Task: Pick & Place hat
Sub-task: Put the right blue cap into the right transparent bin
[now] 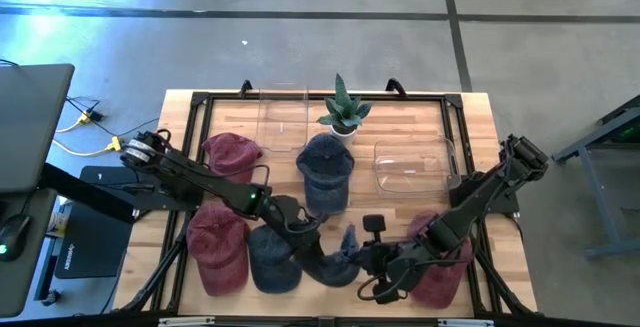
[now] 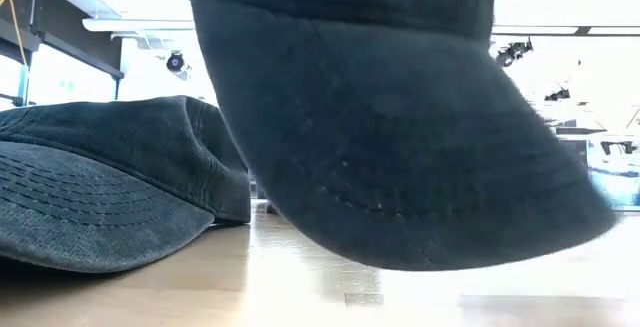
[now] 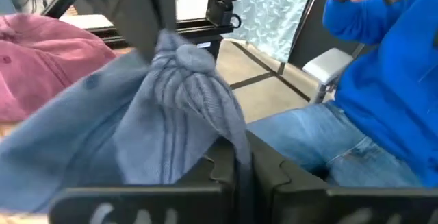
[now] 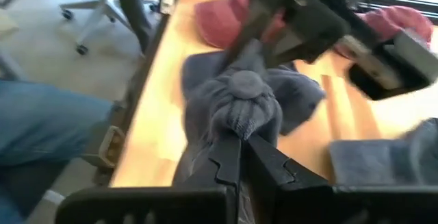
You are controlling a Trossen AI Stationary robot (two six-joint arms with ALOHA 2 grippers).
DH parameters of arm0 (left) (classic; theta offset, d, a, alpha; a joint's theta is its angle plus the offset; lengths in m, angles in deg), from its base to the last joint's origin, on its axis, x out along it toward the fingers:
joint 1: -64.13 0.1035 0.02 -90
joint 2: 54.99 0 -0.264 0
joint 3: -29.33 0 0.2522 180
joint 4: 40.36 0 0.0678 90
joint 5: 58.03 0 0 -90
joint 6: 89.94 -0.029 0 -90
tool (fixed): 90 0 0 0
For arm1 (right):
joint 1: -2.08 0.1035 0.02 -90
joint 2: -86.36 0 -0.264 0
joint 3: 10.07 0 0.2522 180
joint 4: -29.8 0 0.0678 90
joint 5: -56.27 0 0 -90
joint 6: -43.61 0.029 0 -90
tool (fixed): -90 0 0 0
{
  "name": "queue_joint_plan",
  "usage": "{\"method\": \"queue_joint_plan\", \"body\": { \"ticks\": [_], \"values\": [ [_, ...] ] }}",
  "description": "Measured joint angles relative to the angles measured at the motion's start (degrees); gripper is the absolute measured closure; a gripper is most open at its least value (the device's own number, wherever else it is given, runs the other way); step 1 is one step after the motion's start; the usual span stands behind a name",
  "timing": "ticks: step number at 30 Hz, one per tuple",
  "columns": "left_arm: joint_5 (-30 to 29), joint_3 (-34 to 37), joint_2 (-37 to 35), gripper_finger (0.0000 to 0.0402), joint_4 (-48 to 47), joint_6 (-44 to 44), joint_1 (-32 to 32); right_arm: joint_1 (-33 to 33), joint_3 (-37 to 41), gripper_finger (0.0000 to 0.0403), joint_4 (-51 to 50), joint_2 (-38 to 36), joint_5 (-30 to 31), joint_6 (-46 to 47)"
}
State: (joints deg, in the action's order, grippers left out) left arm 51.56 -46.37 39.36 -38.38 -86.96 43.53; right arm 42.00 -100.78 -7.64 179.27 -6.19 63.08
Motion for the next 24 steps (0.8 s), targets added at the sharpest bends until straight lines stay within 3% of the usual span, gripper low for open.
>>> {"method": "queue_joint_plan", "body": {
  "ticks": [4, 8, 19, 24],
  "values": [
    [0.59, -0.03, -1.74, 0.0381, -1.02, -2.15, -0.02, -0.22, 0.0, 0.0383, 2.69, 0.39, -5.08, -0.56],
    [0.6, -0.01, -2.18, 0.0397, -4.04, -4.87, -0.02, -1.17, 0.04, 0.0357, 2.57, 1.14, -8.05, -2.84],
    [2.36, -0.01, -2.23, 0.04, -5.66, -7.28, -0.02, -7.1, 0.04, 0.0178, -5.84, 1.11, -12.45, -6.48],
    [2.36, -0.01, -2.23, 0.04, -5.7, -7.28, -0.02, -8.7, 4.62, 0.0152, 4.63, 1.07, -20.66, -15.24]
  ]
}}
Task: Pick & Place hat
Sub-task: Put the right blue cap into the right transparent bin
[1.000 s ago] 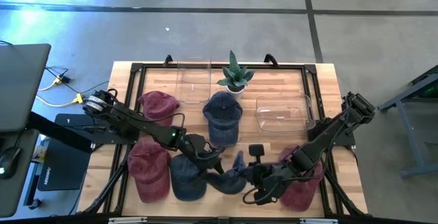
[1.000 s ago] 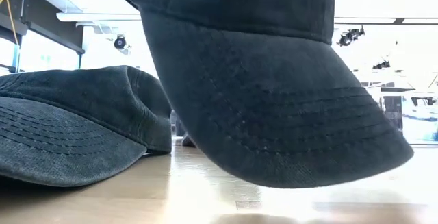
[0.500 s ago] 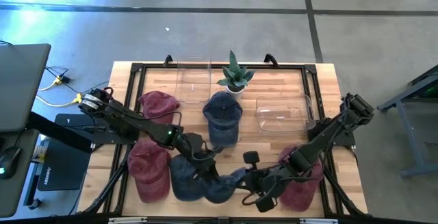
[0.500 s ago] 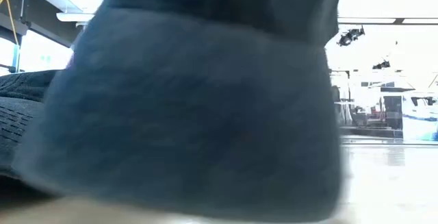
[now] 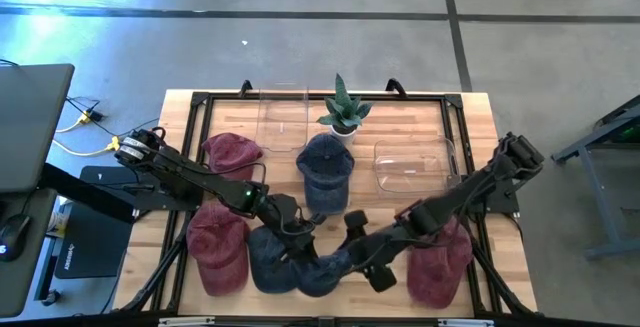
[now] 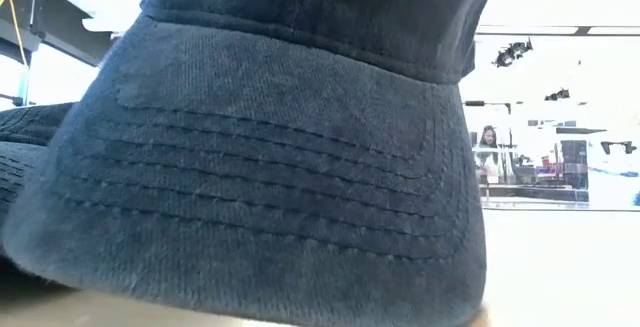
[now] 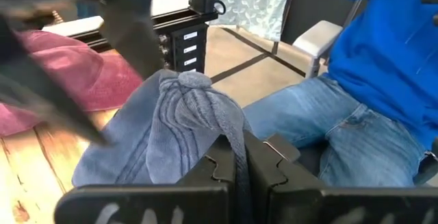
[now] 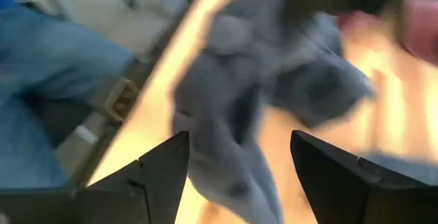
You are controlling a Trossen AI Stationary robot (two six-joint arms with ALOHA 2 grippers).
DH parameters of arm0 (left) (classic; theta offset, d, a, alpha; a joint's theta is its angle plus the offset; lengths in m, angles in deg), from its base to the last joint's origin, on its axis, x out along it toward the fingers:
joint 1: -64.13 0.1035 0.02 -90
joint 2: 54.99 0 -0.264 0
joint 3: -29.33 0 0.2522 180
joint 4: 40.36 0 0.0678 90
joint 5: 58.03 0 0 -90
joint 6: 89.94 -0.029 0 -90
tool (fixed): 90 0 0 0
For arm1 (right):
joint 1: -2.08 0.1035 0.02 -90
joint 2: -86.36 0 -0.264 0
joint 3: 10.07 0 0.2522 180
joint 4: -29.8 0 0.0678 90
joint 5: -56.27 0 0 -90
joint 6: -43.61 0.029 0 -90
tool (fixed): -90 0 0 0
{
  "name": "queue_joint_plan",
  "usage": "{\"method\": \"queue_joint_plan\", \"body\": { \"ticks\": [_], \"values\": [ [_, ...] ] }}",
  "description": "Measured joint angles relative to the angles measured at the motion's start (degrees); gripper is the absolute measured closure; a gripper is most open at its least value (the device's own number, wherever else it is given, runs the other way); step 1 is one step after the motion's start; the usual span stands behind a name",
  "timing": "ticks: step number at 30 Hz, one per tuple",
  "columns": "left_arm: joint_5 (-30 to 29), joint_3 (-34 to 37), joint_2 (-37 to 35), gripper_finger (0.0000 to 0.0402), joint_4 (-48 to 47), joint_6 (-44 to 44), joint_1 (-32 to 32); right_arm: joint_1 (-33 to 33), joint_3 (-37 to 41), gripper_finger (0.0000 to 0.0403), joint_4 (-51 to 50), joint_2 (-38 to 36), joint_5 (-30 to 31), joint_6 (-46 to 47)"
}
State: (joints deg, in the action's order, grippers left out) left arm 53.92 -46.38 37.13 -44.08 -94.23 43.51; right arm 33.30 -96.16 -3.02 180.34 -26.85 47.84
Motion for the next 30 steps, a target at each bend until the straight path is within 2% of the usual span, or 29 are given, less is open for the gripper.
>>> {"method": "queue_joint_plan", "body": {
  "ticks": [5, 14, 17, 20, 22, 30],
  "values": [
    [-0.04, 0.0, -0.02, 0.04, -1.13, 0.01, 0.0, 0.01, 7.58, 0.0159, 13.15, 0.02, -7.4, -2.23],
    [2.56, 0.0, -0.02, 0.0399, -1.11, 0.02, -0.02, 2.55, 8.52, 0.0197, 17.16, -0.34, -20.54, 12.07],
    [3.68, 0.0, -0.02, 0.0399, -0.49, 0.02, -0.02, 3.34, 8.48, 0.0209, 18.87, -0.42, -18.44, 11.66],
    [3.65, 0.0, -0.02, 0.0399, -0.22, 0.02, -0.03, 3.53, 8.49, 0.0212, 18.81, -0.19, -10.49, 11.22],
    [3.55, 0.0, -0.02, 0.0399, -0.14, 0.02, -0.02, 2.95, 8.5, 0.0211, 18.74, -0.13, -7.24, 11.3],
    [1.18, 0.0, -0.02, 0.0399, 0.06, 0.02, -0.02, 1.62, 8.5, 0.0216, 20.58, 0.33, -7.11, 9.84]
  ]
}}
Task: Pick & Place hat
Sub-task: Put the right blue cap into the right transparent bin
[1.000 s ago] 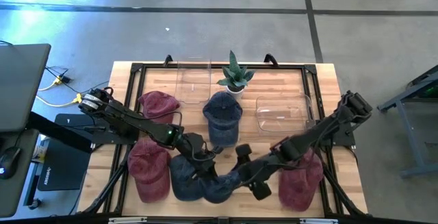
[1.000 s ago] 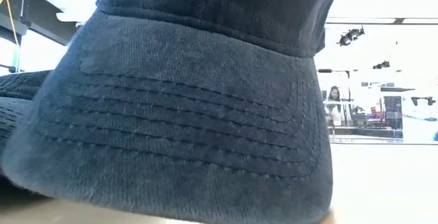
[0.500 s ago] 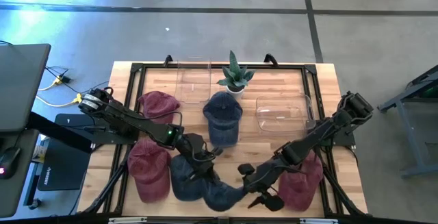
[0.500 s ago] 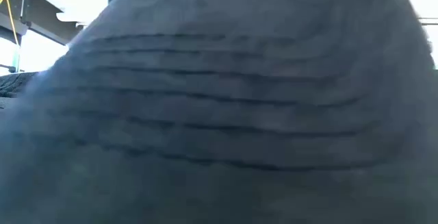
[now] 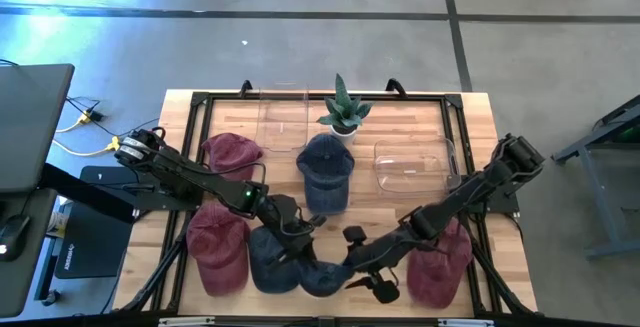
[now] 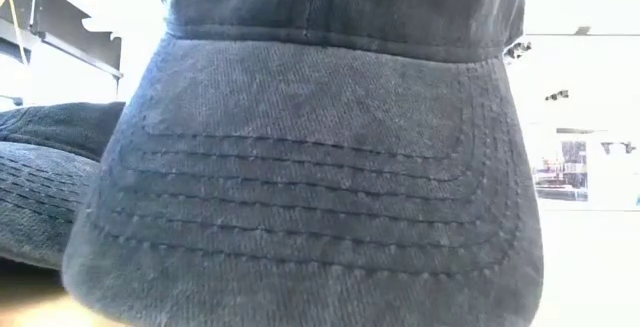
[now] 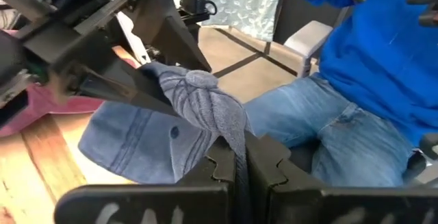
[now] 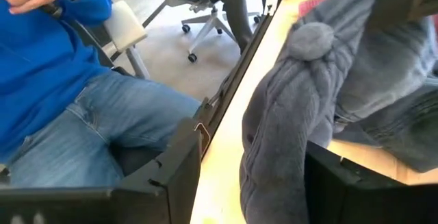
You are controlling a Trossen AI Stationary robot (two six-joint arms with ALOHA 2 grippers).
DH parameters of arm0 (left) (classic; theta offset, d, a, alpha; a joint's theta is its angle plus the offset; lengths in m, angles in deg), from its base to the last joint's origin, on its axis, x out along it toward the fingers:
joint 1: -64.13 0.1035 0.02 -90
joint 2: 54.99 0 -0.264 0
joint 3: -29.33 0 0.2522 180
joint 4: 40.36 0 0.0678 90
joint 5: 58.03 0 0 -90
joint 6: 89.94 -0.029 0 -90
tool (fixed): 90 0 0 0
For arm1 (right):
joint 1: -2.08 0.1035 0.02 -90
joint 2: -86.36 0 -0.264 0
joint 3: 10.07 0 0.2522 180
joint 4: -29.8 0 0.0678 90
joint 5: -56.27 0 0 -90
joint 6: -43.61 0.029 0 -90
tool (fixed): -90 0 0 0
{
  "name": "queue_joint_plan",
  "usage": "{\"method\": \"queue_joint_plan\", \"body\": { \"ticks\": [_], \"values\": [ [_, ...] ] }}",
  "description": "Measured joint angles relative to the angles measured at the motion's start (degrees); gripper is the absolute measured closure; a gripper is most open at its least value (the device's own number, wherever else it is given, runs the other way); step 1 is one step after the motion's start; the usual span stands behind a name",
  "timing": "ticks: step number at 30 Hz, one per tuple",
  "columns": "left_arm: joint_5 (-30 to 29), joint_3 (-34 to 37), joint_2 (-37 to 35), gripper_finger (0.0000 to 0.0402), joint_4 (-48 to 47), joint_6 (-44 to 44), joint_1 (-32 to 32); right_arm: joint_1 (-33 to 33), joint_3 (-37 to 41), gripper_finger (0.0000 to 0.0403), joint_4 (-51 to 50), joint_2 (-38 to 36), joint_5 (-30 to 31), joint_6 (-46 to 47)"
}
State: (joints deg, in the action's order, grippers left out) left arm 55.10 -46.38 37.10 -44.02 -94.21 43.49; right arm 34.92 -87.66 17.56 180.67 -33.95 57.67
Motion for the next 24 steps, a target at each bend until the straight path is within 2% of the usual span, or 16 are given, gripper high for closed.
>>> {"method": "queue_joint_plan", "body": {
  "ticks": [3, 8, 10, 14, 18, 24],
  "values": [
    [-0.93, 0.0, 0.0, 0.0399, 0.38, 0.01, 0.0, 0.23, 0.0, 0.0252, -0.02, 0.31, 0.05, -0.87],
    [-0.76, 0.0, 0.0, 0.0399, 2.71, 1.57, 0.0, 0.98, 0.0, 0.0368, -0.07, 0.48, 1.85, -0.36],
    [1.32, 0.0, 0.0, 0.0392, 4.38, 2.2, 0.0, 1.24, 0.0, 0.0392, -0.03, 0.48, 2.83, -1.15],
    [3.05, 0.0, 0.0, 0.0346, 5.57, 2.67, 0.0, 1.54, 0.0, 0.0379, -0.32, 0.48, 6.31, -1.23],
    [-0.09, 0.0, 0.0, 0.0266, 5.31, 3.56, 0.02, 1.57, 0.0, 0.0397, -0.42, 0.48, 6.87, -3.58],
    [-6.82, 0.0, 0.07, 0.0148, 2.56, 5.02, 0.02, 1.55, 0.0, 0.0395, -0.44, 0.48, 8.45, -4.07]
  ]
}}
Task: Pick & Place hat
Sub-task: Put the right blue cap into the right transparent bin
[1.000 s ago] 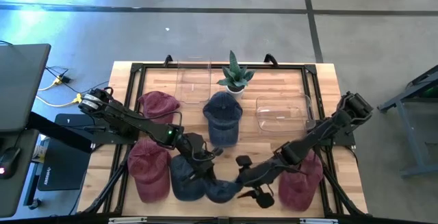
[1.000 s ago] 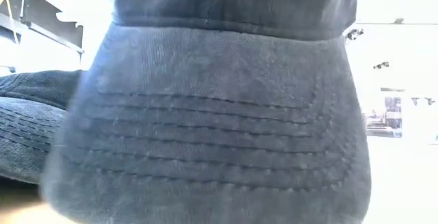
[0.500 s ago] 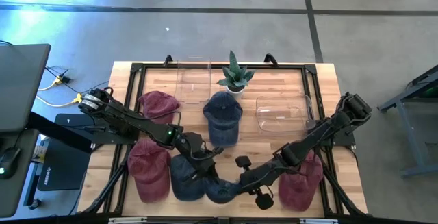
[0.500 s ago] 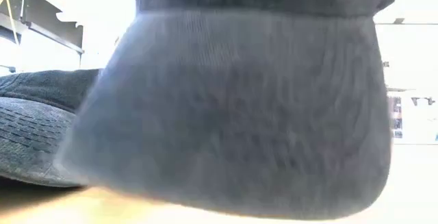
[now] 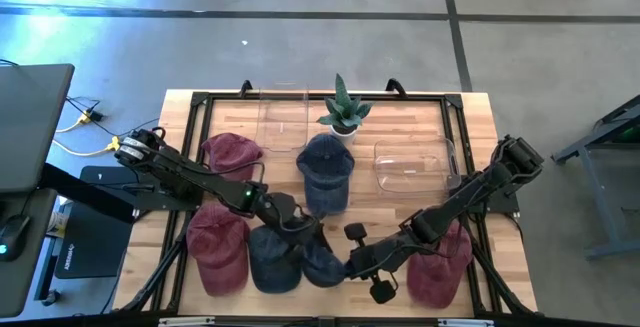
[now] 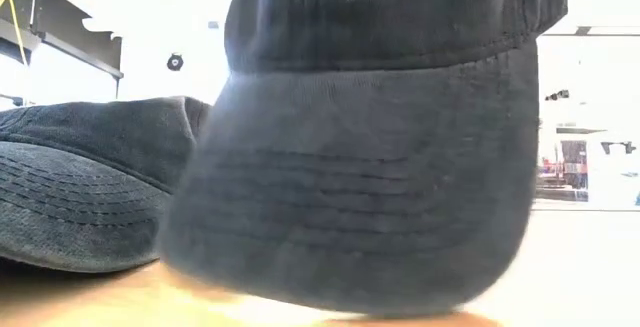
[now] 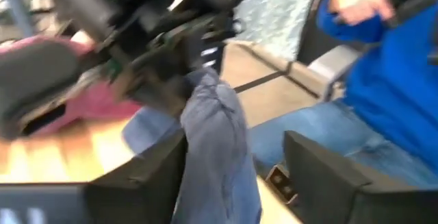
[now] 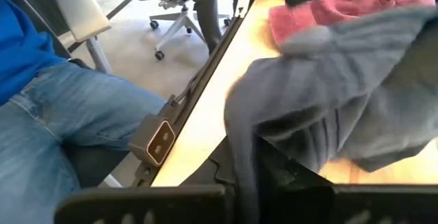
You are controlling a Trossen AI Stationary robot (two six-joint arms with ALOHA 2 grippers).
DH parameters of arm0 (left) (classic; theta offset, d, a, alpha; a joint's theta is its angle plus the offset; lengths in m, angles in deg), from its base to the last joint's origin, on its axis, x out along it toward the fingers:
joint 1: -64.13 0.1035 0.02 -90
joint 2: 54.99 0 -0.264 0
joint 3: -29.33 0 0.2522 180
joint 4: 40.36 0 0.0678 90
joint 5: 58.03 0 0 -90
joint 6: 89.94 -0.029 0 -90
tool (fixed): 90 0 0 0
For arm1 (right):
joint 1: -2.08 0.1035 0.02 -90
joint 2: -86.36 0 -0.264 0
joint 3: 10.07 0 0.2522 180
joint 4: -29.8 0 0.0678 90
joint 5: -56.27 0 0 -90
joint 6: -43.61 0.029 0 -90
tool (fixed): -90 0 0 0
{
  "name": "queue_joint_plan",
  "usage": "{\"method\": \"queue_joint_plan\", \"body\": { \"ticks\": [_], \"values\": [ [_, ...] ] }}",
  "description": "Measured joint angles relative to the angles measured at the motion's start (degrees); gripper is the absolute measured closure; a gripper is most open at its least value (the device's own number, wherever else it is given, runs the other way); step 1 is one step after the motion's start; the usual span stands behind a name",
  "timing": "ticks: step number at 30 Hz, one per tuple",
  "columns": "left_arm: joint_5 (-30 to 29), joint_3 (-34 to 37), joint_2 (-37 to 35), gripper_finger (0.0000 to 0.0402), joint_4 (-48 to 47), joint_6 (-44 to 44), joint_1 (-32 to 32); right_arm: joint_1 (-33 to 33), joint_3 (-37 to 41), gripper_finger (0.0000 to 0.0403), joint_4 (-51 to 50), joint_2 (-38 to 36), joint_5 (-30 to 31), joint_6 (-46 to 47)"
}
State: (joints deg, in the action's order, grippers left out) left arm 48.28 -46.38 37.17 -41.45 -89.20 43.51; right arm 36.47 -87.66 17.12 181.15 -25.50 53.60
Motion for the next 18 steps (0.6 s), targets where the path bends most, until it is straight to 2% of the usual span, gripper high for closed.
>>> {"method": "queue_joint_plan", "body": {
  "ticks": [3, 5, 9, 14, 18],
  "values": [
    [-4.42, -0.08, 2.23, 0.0117, -0.16, -0.02, 0.0, 0.0, 0.0, 0.0398, -0.09, 0.0, 0.0, -0.68],
    [-4.36, 0.04, 3.73, 0.011, -0.04, 0.01, 0.02, 0.11, 0.0, 0.0394, -0.07, 0.0, 0.03, -1.01],
    [3.7, -0.07, 8.26, 0.0112, 4.19, 0.69, 0.0, 0.15, 0.0, 0.0397, -0.19, 0.0, -0.04, -0.99],
    [18.39, -0.09, 10.9, 0.0136, 7.61, 0.97, -0.04, 0.43, 0.0, 0.0395, -1.42, 0.0, -0.44, 0.22],
    [23.19, -0.04, 10.95, 0.0175, 7.53, 1.08, -0.61, 1.39, 0.0, 0.0396, -2.57, 0.0, -0.48, 1.77]
  ]
}}
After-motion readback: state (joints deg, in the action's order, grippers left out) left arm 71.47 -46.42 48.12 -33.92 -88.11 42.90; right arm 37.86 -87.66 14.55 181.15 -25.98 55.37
